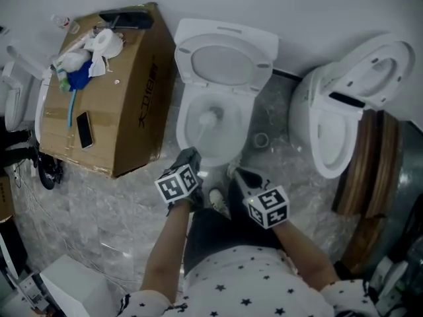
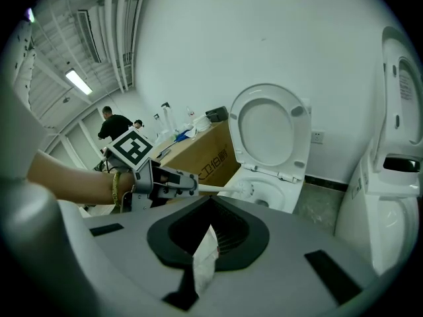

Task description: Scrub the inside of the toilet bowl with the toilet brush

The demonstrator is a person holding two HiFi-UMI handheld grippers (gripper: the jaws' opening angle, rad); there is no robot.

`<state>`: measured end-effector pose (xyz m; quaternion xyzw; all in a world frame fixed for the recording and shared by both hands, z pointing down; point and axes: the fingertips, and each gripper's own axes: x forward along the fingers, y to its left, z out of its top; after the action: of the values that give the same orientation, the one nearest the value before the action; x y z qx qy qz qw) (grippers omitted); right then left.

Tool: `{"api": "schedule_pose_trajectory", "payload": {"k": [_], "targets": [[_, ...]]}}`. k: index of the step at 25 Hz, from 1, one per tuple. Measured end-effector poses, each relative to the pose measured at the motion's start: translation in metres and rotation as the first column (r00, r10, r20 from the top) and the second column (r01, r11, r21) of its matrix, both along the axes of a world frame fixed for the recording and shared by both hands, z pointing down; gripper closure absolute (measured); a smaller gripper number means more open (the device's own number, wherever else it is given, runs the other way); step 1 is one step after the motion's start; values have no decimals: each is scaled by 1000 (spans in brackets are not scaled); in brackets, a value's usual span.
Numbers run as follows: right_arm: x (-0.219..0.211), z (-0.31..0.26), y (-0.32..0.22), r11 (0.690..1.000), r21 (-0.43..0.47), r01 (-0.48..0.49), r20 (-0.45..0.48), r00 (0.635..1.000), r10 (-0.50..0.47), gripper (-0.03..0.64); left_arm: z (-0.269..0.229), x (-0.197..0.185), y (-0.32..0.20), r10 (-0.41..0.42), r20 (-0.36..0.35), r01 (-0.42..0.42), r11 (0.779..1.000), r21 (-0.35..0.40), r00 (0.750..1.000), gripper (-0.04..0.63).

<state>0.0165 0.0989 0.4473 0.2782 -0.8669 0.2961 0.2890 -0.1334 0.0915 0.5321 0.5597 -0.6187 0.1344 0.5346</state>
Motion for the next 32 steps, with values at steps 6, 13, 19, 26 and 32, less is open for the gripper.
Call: {"api": "schedule_pose_trajectory", "payload": {"k": [6, 13, 19, 26, 32], "targets": [[0, 17, -8, 1000, -24, 6, -3, 1000, -6, 611, 24, -1, -15, -13, -9, 13, 1000, -26, 1000, 439], [2, 32, -19, 999, -46, 11, -8, 1000, -12, 611, 50, -4, -31, -39, -27, 38, 998, -54, 999, 439], [3, 47, -29, 997, -71, 3, -15, 1000, -4, 611, 69, -4, -48, -45, -47, 42, 997, -69, 998, 439], [2, 63, -34, 995, -97, 0, -17, 1000, -2, 611, 86, -2, -65, -41, -57, 36, 996, -77, 998, 439], [1, 74, -40, 993, -116, -9, -19, 1000, 7, 611, 103, -2, -77, -37, -60, 31, 996, -88, 998, 439]]}}
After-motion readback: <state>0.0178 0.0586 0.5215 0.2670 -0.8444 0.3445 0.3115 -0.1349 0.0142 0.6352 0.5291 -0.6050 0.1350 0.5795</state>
